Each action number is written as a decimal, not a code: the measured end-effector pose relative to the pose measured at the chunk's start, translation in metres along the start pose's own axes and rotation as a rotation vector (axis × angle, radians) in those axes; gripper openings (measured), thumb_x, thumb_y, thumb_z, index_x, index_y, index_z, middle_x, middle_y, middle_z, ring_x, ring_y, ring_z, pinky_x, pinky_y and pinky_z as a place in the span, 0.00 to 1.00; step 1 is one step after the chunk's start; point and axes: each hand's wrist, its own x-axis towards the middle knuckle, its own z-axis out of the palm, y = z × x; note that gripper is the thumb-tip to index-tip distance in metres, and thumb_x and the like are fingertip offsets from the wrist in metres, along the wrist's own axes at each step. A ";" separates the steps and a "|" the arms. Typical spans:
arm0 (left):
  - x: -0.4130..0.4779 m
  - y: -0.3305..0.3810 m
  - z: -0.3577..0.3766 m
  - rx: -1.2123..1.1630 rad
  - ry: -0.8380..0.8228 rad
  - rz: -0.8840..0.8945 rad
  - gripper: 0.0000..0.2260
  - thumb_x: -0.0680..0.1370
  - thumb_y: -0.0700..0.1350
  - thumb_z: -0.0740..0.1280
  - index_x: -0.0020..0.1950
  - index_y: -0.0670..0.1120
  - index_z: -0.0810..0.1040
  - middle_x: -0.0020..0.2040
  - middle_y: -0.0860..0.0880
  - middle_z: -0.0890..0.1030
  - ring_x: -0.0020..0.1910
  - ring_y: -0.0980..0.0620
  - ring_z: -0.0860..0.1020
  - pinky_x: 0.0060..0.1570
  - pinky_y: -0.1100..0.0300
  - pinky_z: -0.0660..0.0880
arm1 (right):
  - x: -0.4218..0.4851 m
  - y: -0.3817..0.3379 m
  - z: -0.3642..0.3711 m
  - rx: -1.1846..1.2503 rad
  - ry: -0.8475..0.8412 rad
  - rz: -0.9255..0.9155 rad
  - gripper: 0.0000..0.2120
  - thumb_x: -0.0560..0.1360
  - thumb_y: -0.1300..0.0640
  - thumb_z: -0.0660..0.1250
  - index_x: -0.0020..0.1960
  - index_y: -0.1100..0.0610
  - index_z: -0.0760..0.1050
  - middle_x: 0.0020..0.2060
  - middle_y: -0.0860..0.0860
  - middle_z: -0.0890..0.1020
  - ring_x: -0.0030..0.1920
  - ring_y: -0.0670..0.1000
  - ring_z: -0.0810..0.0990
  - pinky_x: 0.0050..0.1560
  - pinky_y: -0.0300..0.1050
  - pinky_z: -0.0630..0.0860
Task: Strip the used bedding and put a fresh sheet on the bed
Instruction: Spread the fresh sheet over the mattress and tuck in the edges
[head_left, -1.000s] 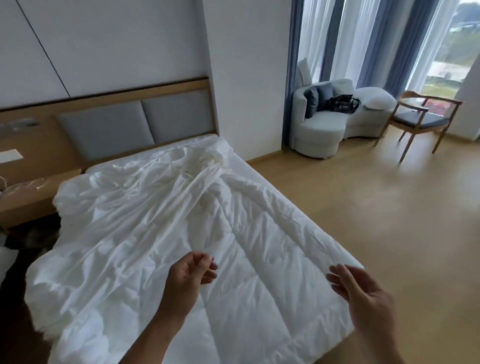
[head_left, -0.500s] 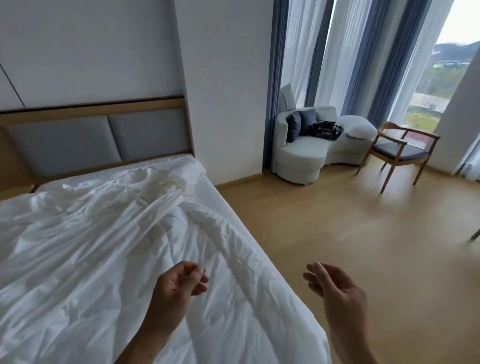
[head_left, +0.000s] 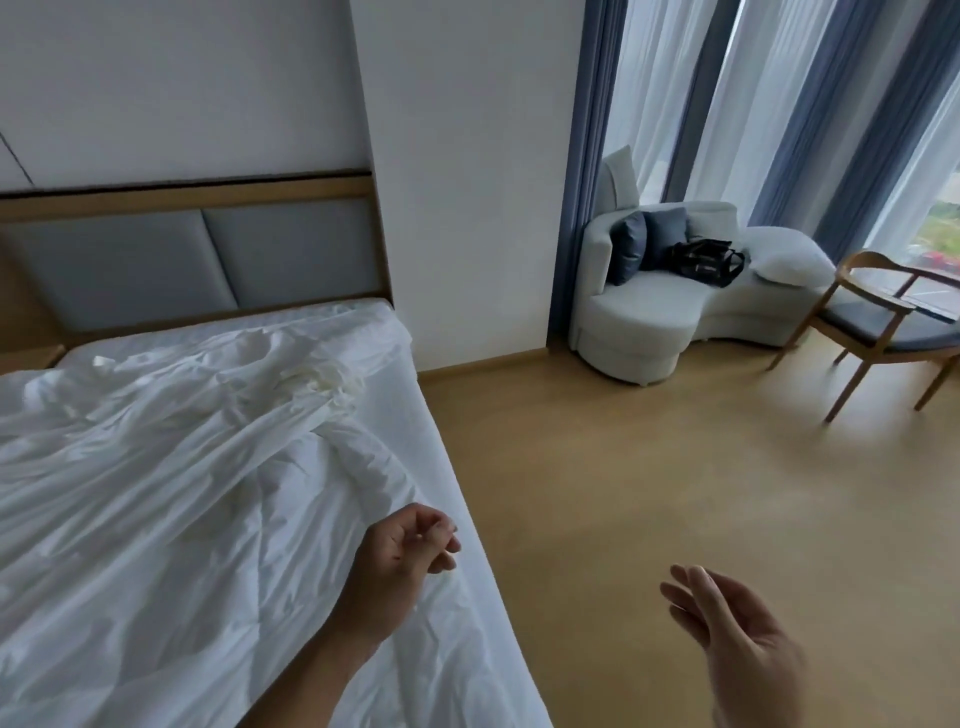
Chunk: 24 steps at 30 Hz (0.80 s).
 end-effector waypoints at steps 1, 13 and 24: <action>0.012 -0.001 0.013 -0.002 0.032 -0.005 0.08 0.81 0.42 0.68 0.43 0.45 0.84 0.40 0.43 0.84 0.39 0.47 0.84 0.43 0.59 0.81 | 0.025 0.003 -0.003 -0.004 -0.023 0.010 0.04 0.78 0.66 0.67 0.46 0.67 0.79 0.38 0.55 0.87 0.36 0.51 0.87 0.38 0.39 0.83; 0.110 -0.007 0.217 -0.049 0.437 -0.192 0.09 0.82 0.41 0.67 0.43 0.43 0.83 0.41 0.42 0.84 0.40 0.44 0.83 0.45 0.57 0.81 | 0.296 0.029 -0.018 -0.194 -0.516 0.250 0.03 0.75 0.69 0.69 0.43 0.68 0.81 0.36 0.57 0.86 0.33 0.51 0.86 0.33 0.38 0.81; 0.172 0.021 0.229 0.009 0.788 -0.212 0.08 0.81 0.45 0.69 0.44 0.47 0.84 0.42 0.44 0.84 0.42 0.44 0.84 0.46 0.57 0.81 | 0.384 0.032 0.129 -0.116 -0.941 0.353 0.07 0.77 0.57 0.71 0.42 0.53 0.85 0.41 0.54 0.87 0.45 0.52 0.87 0.45 0.46 0.79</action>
